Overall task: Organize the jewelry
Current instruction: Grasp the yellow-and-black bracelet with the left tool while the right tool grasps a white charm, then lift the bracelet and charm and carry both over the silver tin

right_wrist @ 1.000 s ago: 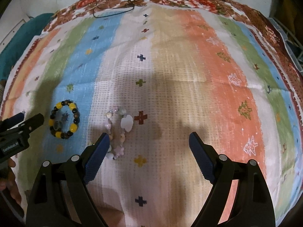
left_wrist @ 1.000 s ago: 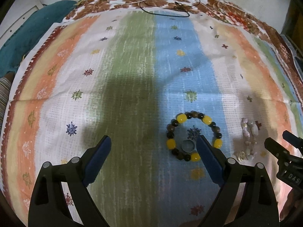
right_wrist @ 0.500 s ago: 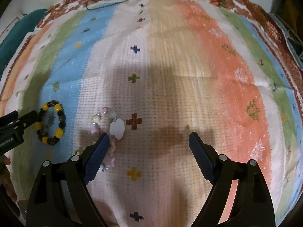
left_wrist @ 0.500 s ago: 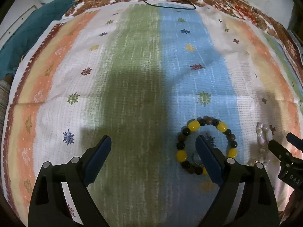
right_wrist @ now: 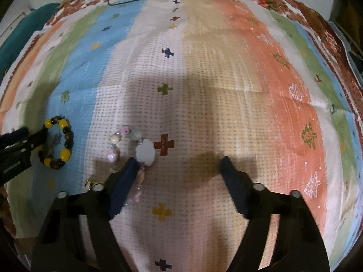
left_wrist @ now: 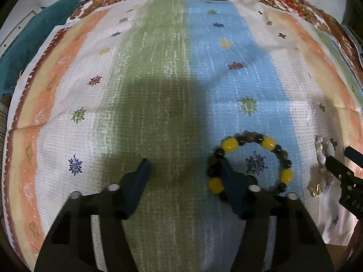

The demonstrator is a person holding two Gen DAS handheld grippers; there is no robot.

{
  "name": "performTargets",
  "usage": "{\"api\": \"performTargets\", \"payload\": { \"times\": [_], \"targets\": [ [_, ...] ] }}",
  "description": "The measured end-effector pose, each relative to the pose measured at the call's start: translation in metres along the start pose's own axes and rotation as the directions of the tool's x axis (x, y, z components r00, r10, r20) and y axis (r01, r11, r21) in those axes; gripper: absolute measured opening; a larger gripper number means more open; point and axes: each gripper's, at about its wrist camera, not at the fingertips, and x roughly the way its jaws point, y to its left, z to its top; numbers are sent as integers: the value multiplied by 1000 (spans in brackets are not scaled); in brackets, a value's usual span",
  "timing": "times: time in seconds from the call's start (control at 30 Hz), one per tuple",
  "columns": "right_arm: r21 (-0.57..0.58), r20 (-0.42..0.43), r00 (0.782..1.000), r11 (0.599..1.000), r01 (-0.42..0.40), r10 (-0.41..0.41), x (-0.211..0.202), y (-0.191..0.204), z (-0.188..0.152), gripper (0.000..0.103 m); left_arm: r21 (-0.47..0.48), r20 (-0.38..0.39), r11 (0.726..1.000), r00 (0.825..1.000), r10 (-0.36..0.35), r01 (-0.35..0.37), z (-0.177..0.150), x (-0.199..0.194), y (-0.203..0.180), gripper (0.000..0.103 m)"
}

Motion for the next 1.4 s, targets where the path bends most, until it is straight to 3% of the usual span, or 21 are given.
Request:
{"api": "performTargets", "payload": {
  "times": [0.13,0.2,0.23,0.4,0.83,1.0,1.4],
  "targets": [
    [-37,15,1000,999,10,-10,-3,6,-1,36,4,-10,1000,1000,-10,10,-1,-1,-1,10],
    [-47,17,1000,999,17,-16,-4,8,-2,15,11,-13,1000,1000,-11,11,-2,-1,-1,10],
    [-60,19,1000,998,20,-19,-5,9,-2,13,13,-13,1000,1000,-12,12,-2,-1,-1,10],
    [-75,31,999,997,14,-12,-9,8,-2,8,6,4,1000,1000,-24,24,-2,-10,1,10],
    [-90,81,995,995,-44,52,-43,16,-8,8,31,111,995,989,-99,96,-3,-66,-15,10],
    [-95,108,992,994,-58,69,-59,19,-11,8,90,143,993,986,-88,76,-5,-76,-27,10],
    [-97,171,982,993,-65,81,-85,23,-17,8,92,175,991,978,-111,96,-8,-99,-27,10]
  ]
}}
